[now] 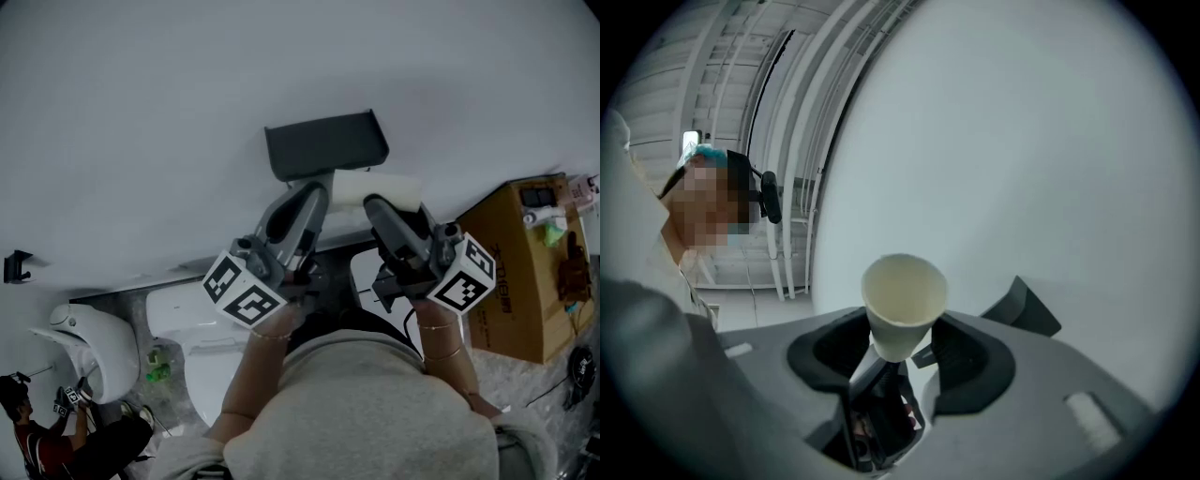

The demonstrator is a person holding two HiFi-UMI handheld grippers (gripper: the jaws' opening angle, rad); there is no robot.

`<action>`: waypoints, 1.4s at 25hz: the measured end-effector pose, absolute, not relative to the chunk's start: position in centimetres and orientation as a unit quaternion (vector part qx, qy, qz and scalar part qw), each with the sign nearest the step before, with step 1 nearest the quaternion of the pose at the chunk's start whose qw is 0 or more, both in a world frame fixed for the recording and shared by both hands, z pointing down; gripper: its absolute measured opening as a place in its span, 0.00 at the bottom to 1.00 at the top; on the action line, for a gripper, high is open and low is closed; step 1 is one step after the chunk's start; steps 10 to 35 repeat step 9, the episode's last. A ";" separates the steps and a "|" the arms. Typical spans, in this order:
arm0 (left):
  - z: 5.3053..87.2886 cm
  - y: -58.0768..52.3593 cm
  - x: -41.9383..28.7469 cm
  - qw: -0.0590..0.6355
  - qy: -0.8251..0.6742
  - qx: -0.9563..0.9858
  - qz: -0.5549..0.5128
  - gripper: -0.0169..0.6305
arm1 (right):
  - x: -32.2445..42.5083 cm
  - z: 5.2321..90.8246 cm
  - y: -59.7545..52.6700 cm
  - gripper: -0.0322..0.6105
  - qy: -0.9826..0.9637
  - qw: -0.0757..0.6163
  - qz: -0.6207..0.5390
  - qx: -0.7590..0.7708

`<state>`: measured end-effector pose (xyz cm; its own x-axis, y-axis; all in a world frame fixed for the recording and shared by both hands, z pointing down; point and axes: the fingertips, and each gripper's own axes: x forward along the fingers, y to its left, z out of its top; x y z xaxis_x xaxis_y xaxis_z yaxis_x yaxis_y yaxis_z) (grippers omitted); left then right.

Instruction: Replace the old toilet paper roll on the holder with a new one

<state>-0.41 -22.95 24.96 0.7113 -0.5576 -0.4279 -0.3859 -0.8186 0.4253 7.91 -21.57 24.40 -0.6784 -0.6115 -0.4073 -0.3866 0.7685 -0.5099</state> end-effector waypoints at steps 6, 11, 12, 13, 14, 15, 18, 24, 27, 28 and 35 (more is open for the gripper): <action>25.7 -23.3 -0.2 0.163 -0.258 0.913 -0.269 0.06 | 7.7 25.4 -22.2 0.37 0.890 0.290 -0.219 -0.274; 25.9 -23.4 -0.3 0.164 -0.262 0.913 -0.265 0.06 | 7.8 25.9 -22.6 0.37 0.889 0.287 -0.225 -0.277; 25.9 -23.4 -0.3 0.164 -0.262 0.913 -0.265 0.06 | 7.8 25.9 -22.6 0.37 0.889 0.287 -0.225 -0.277; 25.9 -23.4 -0.3 0.164 -0.262 0.913 -0.265 0.06 | 7.8 25.9 -22.6 0.37 0.889 0.287 -0.225 -0.277; 25.9 -23.4 -0.3 0.164 -0.262 0.913 -0.265 0.06 | 7.8 25.9 -22.6 0.37 0.889 0.287 -0.225 -0.277; 25.9 -23.4 -0.3 0.164 -0.262 0.913 -0.265 0.06 | 7.8 25.9 -22.6 0.37 0.889 0.287 -0.225 -0.277; 25.9 -23.4 -0.3 0.164 -0.262 0.913 -0.265 0.06 | 7.8 25.9 -22.6 0.37 0.889 0.287 -0.225 -0.277; 25.9 -23.4 -0.3 0.164 -0.262 0.913 -0.265 0.06 | 7.8 25.9 -22.6 0.37 0.889 0.287 -0.225 -0.277; 25.9 -23.4 -0.3 0.164 -0.262 0.913 -0.265 0.06 | 7.8 25.9 -22.6 0.37 0.889 0.287 -0.225 -0.277; 25.9 -23.4 -0.3 0.164 -0.262 0.913 -0.265 0.06 | 7.8 25.9 -22.6 0.37 0.889 0.287 -0.225 -0.277; 25.9 -23.4 -0.3 0.164 -0.262 0.913 -0.265 0.06 | 7.8 25.9 -22.6 0.37 0.889 0.287 -0.225 -0.277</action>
